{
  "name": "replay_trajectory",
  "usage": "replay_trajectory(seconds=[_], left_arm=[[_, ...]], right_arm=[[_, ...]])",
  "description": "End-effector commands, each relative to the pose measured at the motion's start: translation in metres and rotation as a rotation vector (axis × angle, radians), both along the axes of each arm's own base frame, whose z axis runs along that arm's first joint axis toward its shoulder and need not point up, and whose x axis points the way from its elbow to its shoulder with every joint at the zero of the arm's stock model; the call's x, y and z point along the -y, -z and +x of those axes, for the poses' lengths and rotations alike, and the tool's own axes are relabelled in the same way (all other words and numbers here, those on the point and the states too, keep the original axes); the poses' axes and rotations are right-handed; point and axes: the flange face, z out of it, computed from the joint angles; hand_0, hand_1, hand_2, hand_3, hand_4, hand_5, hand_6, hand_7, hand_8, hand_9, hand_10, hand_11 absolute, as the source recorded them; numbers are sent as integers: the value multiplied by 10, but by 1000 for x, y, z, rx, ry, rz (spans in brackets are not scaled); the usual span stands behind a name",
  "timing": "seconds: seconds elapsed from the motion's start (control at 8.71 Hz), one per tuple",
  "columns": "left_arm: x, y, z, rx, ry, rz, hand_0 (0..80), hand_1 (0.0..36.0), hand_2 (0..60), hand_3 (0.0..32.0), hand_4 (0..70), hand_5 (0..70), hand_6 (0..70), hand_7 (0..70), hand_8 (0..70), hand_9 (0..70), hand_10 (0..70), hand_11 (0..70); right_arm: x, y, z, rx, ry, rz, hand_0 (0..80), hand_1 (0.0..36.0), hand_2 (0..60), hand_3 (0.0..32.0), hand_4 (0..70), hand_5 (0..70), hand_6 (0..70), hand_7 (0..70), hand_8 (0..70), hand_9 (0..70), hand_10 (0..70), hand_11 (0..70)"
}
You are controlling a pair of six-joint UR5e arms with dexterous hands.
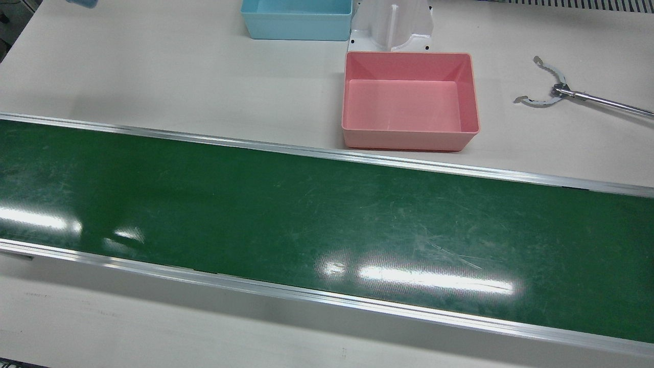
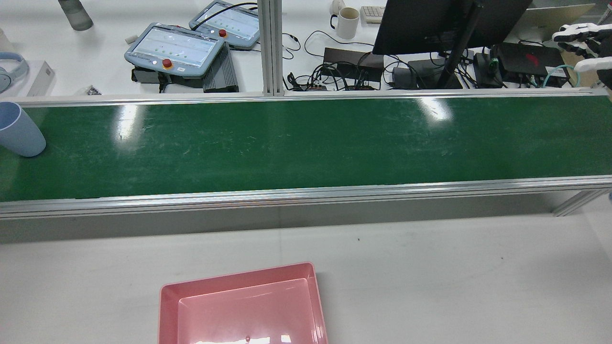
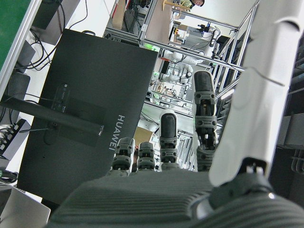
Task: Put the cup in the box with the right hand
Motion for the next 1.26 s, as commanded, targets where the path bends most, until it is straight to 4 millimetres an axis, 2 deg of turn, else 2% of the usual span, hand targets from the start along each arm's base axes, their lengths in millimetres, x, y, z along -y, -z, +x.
replay_trajectory(seconds=[0.0,1.15], left_arm=[[0,0,0,-1,0,0,0,0,0,0,0,0,0,0,0,0,0,0],[0,0,0,-1,0,0,0,0,0,0,0,0,0,0,0,0,0,0]], right_arm=[[0,0,0,0,0,0,570,123,0,0,436,55,130,554,40,148,89,145],[-1,-1,1,0,-1,-2,572,123,0,0,439,55,129,551,44,153,90,147]])
